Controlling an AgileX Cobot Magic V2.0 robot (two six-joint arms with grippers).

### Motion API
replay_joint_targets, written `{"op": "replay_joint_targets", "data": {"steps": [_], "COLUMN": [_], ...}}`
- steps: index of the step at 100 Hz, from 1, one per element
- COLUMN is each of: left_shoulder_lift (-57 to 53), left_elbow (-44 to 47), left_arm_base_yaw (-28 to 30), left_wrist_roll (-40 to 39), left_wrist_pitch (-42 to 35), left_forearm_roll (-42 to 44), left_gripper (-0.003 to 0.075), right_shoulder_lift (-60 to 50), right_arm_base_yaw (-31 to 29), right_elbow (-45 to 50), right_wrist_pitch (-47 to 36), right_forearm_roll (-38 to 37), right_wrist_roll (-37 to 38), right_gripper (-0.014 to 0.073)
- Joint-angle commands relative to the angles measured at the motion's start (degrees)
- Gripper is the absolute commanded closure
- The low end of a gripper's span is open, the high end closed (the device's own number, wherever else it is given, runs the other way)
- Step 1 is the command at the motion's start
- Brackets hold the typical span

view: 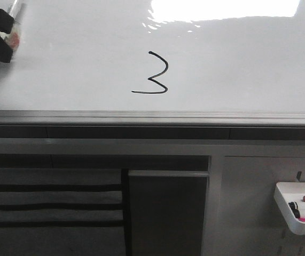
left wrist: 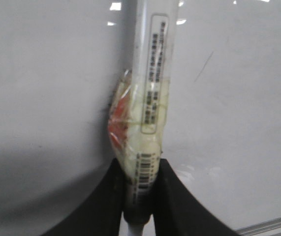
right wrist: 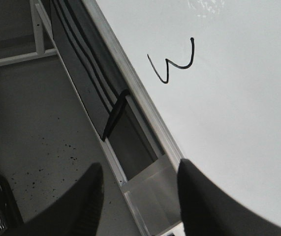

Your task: Write number 3 on whiteboard

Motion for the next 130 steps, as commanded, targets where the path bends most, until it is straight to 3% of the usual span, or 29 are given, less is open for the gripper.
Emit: {"op": "replay_joint_targets", "data": {"steps": [1, 13, 23, 42, 53, 67, 75, 82, 94, 106, 115, 130], "left_shoulder_lift": [-0.8, -0.8, -1.1, -2.5, -4.9, -10.4, -14.7, -19.0, -26.5, -33.5, -39.0, -47.1], "left_elbow": [-1.5, -1.5, -1.5, -1.5, -1.5, -1.5, -1.6, -1.7, -1.6, 0.9, 5.5, 15.2], "left_arm_base_yaw": [0.1, 0.1, 0.3, 0.5, 0.5, 0.6, 0.6, 0.6, 0.6, 0.6, 0.6, 0.6], "left_wrist_roll": [-0.6, -0.6, -0.6, -0.6, -0.6, -1.8, -7.5, -12.9, -22.8, -26.5, -26.5, -26.6], "left_wrist_pitch": [-1.7, -1.7, -1.8, -1.8, -0.5, 6.1, 10.3, 14.8, 22.9, 23.5, 19.6, 6.7], "left_forearm_roll": [-1.7, -1.7, -1.7, 1.5, 6.2, 15.9, 23.2, 30.0, 39.7, 40.5, 38.0, 33.4], "left_gripper": [0.0605, 0.0421, 0.0352, 0.0351, 0.0351, 0.0351, 0.0351, 0.0351, 0.0352, 0.0352, 0.0352, 0.0365], "right_shoulder_lift": [-0.6, -0.6, -0.6, -0.7, -1.2, -2.8, -3.8, -4.7, -7.5, -12.0, -15.9, -21.8], "right_arm_base_yaw": [-0.4, -0.4, -0.4, -0.4, -0.6, -2.9, -5.6, -8.2, -11.1, -11.1, -11.1, -11.1], "right_elbow": [-1.5, -1.5, -1.5, -1.5, -1.5, -1.5, -1.5, -1.2, 1.9, 8.2, 13.3, 19.0], "right_wrist_pitch": [-2.3, -2.1, -1.5, -0.4, -0.4, -2.1, -0.3, 1.2, -1.0, -9.0, -16.0, -22.7], "right_forearm_roll": [1.1, 1.1, 1.1, 1.1, -0.8, -12.1, -19.3, -23.1, -22.7, -20.6, -19.9, -19.9], "right_wrist_roll": [0.4, 0.5, 0.6, 1.7, 6.7, 29.8, 43.4, 50.8, 52.2, 52.2, 52.2, 52.2], "right_gripper": [0.0288, 0.0288, 0.0288, 0.0288, 0.0288, 0.0298, 0.0304, 0.0304, 0.0307, 0.0381, 0.0440, 0.0552]}}
